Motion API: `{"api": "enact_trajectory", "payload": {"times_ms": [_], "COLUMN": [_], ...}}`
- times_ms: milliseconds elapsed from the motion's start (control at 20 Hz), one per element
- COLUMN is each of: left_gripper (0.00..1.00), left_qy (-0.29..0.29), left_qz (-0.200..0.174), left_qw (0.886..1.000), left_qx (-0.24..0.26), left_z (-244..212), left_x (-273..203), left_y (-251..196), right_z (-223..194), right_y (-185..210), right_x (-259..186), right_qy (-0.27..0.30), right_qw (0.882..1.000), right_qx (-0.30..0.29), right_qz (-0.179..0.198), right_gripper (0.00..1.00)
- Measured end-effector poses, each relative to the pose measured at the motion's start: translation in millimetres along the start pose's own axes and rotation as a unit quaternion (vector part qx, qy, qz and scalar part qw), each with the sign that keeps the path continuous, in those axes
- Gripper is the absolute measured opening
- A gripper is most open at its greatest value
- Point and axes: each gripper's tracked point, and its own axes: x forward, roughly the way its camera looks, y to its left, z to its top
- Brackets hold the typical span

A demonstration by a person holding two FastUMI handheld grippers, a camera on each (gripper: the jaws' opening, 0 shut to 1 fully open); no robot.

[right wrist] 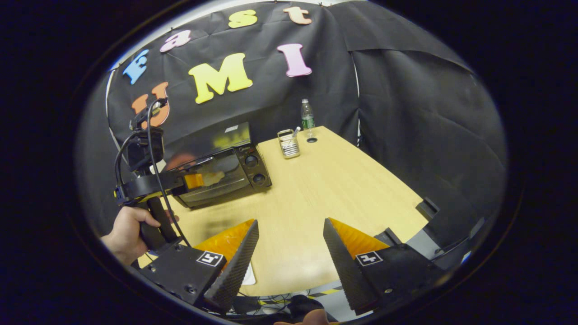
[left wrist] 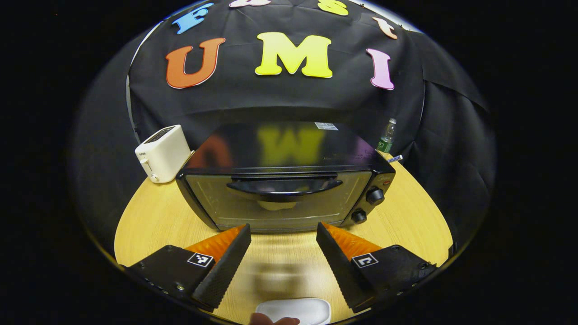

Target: Open the electric oven with the left hand, put the food in, and close the electric oven.

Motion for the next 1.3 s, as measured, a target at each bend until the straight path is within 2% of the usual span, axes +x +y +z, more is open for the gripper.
{"api": "enact_trajectory", "payload": {"times_ms": [300, 500, 650, 850, 1000, 1100, 1300], "left_gripper": [0.96, 0.95, 0.95, 0.95, 0.95, 0.95, 0.94], "left_qy": [-0.096, -0.194, -0.247, -0.276, -0.294, -0.304, -0.302], "left_qz": [0.006, 0.024, 0.035, 0.043, 0.048, 0.049, 0.023], "left_qw": [0.995, 0.981, 0.968, 0.960, 0.955, 0.951, 0.952], "left_qx": [0.003, 0.012, 0.009, -0.008, -0.012, -0.013, -0.039], "left_z": [56.4, 113.1, 138.8, 133.5, 118.2, 104.5, 76.1], "left_x": [-36.9, -94.2, -151.6, -226.6, -286.9, -323.9, -372.0], "left_y": [13.2, 32.1, 51.1, 74.3, 85.6, 92.9, 91.6], "right_z": [40.8, 76.2, 100.7, 122.1, 123.4, 119.8, 98.8], "right_y": [19.6, 51.5, 79.2, 107.2, 128.2, 136.2, 148.2], "right_x": [19.4, 21.4, 4.4, -46.4, -94.4, -124.8, -172.0], "right_qy": [-0.036, -0.081, -0.126, -0.185, -0.213, -0.227, -0.227], "right_qw": [0.998, 0.991, 0.981, 0.965, 0.955, 0.949, 0.947], "right_qx": [-0.037, -0.073, -0.097, -0.119, -0.127, -0.132, -0.133], "right_qz": [0.038, 0.083, 0.114, 0.141, 0.165, 0.173, 0.184], "right_gripper": [0.92, 0.92, 0.92, 0.91, 0.99, 0.99, 0.99]}}
